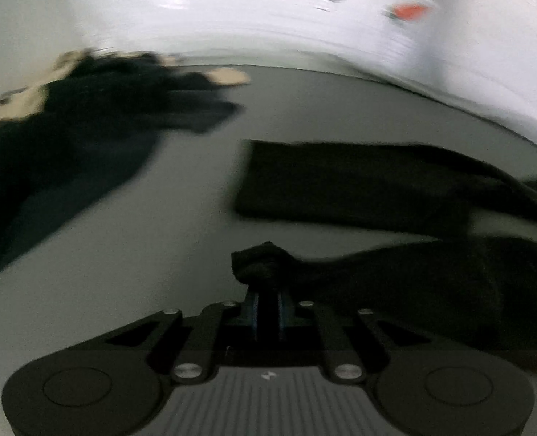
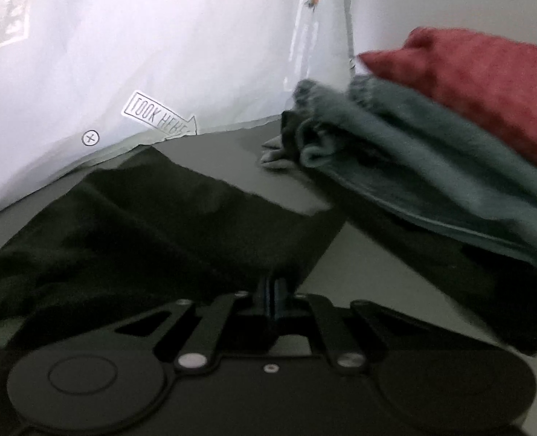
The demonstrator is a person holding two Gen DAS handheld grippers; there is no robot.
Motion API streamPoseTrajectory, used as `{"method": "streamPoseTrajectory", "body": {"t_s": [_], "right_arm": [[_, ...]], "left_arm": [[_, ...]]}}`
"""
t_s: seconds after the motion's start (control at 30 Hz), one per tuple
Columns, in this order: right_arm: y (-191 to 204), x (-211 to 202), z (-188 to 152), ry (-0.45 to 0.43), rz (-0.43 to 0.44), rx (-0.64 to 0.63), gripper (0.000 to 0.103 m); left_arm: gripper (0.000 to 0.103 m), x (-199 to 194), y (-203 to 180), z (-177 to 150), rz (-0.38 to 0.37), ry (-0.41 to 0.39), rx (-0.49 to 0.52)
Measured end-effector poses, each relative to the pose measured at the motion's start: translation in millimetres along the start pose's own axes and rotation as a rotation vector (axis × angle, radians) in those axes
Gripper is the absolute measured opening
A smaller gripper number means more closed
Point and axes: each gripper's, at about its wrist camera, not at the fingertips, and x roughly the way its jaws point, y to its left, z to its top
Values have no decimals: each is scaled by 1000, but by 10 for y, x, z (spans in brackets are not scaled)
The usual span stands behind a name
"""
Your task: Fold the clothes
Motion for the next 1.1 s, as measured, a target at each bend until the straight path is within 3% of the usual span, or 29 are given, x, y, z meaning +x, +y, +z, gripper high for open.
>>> {"method": "streamPoseTrajectory", "body": {"t_s": [0.17, 0.47, 0.6, 0.7, 0.9, 1.0, 1.1], "right_arm": [[-69, -512, -185, -50, -9, -32, 2], [-188, -1561, -461, -139, -55, -30, 0], [-376, -1988, -617, -187, -176, -34, 0], [-571, -2038, -773, -127, -193, -18, 0], [-674, -1898, -1161, 23, -90, 159, 1], [-577, -1843, -1266, 49, -71, 160, 2], [-543, -1785, -1296, 61, -51, 175, 4]], "left_arm": [[11, -164, 521, 83, -1, -41, 19], [11, -573, 1034, 161, -56, -65, 108], [11, -676, 1351, 102, -31, -42, 102], [14, -551, 1543, -10, -113, 11, 92], [19, -59, 1449, -261, -31, 75, 171], [26, -101, 1509, -229, 19, 45, 95], [44, -225, 1647, -166, 18, 8, -6]]}}
